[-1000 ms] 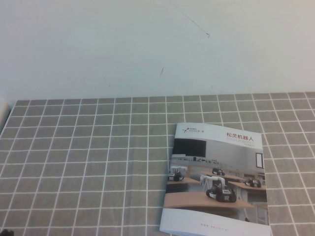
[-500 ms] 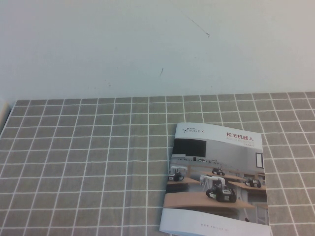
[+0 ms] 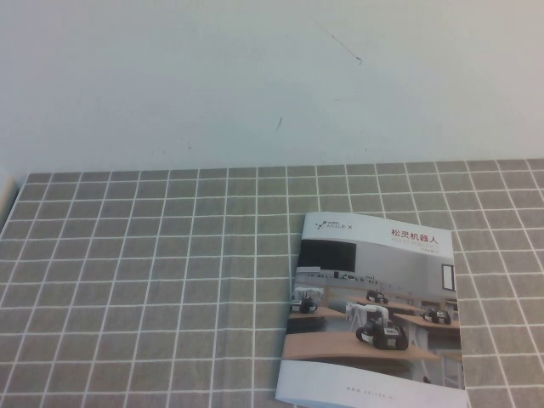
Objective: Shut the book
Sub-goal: 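Close the open booklet and leave it lying on the table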
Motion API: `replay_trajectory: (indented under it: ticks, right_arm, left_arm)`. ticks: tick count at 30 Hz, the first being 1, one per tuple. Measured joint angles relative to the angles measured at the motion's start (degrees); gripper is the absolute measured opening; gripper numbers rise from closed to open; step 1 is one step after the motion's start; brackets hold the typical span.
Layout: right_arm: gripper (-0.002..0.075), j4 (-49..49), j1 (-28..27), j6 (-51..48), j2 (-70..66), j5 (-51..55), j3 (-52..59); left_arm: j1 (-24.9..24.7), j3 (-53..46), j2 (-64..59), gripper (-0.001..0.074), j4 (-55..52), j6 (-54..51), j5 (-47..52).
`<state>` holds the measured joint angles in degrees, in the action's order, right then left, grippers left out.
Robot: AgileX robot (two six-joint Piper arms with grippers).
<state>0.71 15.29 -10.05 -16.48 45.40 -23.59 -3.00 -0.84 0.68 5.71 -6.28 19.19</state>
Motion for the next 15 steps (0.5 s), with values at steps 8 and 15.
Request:
replay_trajectory:
  ticks: [8, 15]
  right_arm:
    - [-0.0003, 0.00, 0.00, 0.00, 0.00, 0.00, 0.00]
    - [-0.0003, 0.04, 0.00, 0.00, 0.00, 0.00, 0.00]
  left_arm:
    - [0.00, 0.00, 0.00, -0.0003, 0.67, 4.74, 0.00]
    - [0.00, 0.00, 0.00, -0.0003, 0.67, 5.57, 0.00]
